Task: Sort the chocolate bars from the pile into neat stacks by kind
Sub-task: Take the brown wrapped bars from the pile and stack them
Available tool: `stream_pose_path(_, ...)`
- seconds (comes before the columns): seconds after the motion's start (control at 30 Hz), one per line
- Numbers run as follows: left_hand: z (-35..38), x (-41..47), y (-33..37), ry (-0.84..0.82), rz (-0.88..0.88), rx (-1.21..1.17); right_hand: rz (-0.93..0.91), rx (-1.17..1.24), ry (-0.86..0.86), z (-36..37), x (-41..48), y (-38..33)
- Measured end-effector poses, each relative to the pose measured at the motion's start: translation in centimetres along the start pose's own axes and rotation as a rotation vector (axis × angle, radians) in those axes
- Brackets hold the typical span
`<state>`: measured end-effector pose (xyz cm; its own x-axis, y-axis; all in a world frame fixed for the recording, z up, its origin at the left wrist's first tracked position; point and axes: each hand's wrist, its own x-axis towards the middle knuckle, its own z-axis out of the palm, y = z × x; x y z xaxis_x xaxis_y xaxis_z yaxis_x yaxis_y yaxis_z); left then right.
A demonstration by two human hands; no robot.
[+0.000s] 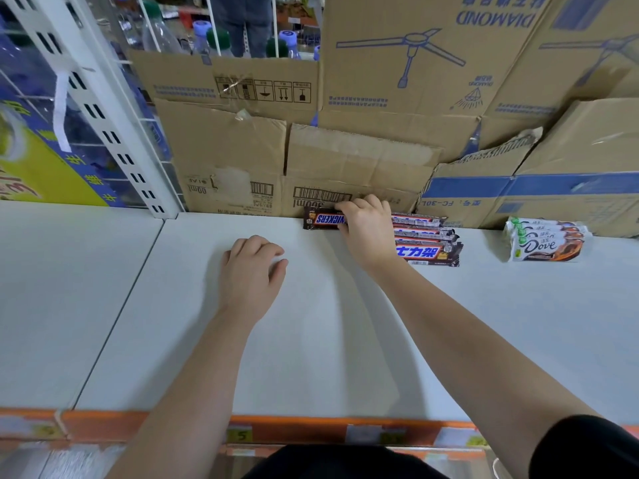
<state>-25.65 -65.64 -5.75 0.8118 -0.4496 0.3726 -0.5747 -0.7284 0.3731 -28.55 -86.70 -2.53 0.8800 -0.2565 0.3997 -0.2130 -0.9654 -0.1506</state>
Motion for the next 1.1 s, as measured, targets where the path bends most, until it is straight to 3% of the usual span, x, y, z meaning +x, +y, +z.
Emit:
stream_pose_path(0.3,-0.2,0.1,0.2,-0.033,-0.018,-0.004,-0.066,0.021,-0.242,-1.1,-0.1,0.4)
stream_pose_path(0.53,-0.4,0.0,0.3,-0.027,-0.017,-0.002,-0.058,0.183,-0.174,-1.1,0.4,0.7)
stream_pose_path(0.93,-0.4,0.0,0.2,-0.016,-0.001,-0.013,0.056,0.106,-0.102,-1.4,0.8,0.9)
stream_pose_path(1.1,-0.4,0.0,0.3,-0.023,-0.002,-0.017,0.034,0.088,-0.159,-1.5,0.9,0.6)
